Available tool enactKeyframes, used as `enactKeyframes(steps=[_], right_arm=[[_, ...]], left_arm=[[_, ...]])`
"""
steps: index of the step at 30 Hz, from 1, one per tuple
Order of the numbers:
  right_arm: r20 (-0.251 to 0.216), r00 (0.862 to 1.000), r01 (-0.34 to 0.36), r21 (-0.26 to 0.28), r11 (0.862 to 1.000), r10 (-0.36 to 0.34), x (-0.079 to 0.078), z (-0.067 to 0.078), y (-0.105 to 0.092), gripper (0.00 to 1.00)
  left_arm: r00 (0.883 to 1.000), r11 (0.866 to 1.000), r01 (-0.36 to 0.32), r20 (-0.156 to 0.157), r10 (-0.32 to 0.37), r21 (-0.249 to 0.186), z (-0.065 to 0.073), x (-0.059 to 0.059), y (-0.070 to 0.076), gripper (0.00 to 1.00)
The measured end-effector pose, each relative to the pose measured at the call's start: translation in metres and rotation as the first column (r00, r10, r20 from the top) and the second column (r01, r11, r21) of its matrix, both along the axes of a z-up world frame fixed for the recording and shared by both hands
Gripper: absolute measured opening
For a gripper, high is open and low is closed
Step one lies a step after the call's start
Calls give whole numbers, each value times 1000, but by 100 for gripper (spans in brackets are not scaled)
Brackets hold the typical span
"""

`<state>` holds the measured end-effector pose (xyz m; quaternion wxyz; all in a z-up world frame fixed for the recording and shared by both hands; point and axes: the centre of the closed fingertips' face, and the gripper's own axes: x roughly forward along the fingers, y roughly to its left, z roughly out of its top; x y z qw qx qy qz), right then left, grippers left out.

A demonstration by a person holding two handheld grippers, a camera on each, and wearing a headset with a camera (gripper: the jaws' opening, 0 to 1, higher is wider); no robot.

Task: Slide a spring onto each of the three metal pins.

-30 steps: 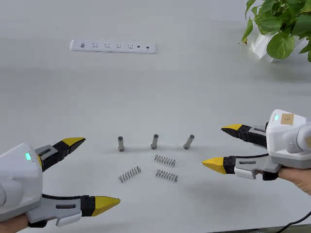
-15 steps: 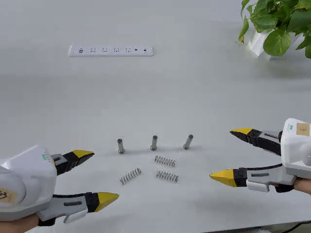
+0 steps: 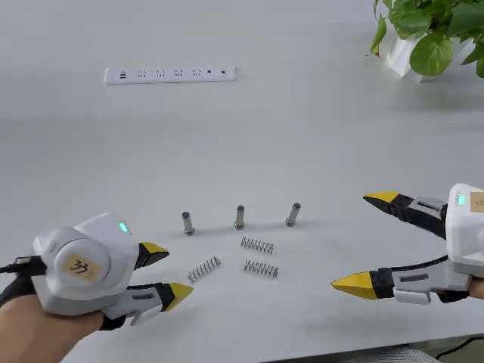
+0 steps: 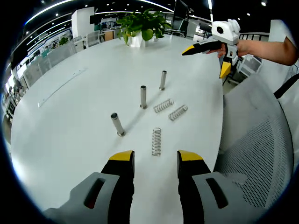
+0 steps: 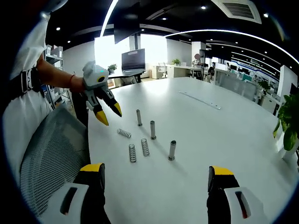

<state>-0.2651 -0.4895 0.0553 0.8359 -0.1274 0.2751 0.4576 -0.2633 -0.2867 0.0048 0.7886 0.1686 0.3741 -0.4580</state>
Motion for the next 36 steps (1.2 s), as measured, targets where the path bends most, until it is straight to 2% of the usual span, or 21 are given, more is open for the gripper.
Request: enactKeyframes(steps=[3, 8, 15, 20, 30, 36], right_arm=[[0, 1000, -12, 0, 1000, 12, -1, -1, -1, 93], [-8, 1000, -23, 5, 1000, 23, -2, -4, -6, 96], [-9, 1000, -29, -3, 1000, 29, -3, -8, -13, 95], [-9, 1000, -19, -3, 1000, 19, -4, -10, -17, 94], [-10, 1000, 2, -1, 1000, -2, -8, -12, -26, 93], [-7, 1000, 19, 2, 1000, -19, -7, -12, -29, 92]], left_arm=[[1000, 1000, -1, -9, 1, 4, -3, 2, -5, 28], [1000, 999, 7, -27, -5, 53, -14, 2, -9, 26], [999, 996, 7, -37, -4, 87, -21, 4, -12, 22], [999, 990, 9, -42, -3, 140, -29, 7, -10, 17], [997, 980, 39, -69, -26, 197, -39, 2, -12, 16], [997, 977, 45, -75, -30, 209, -40, 3, -11, 15]])
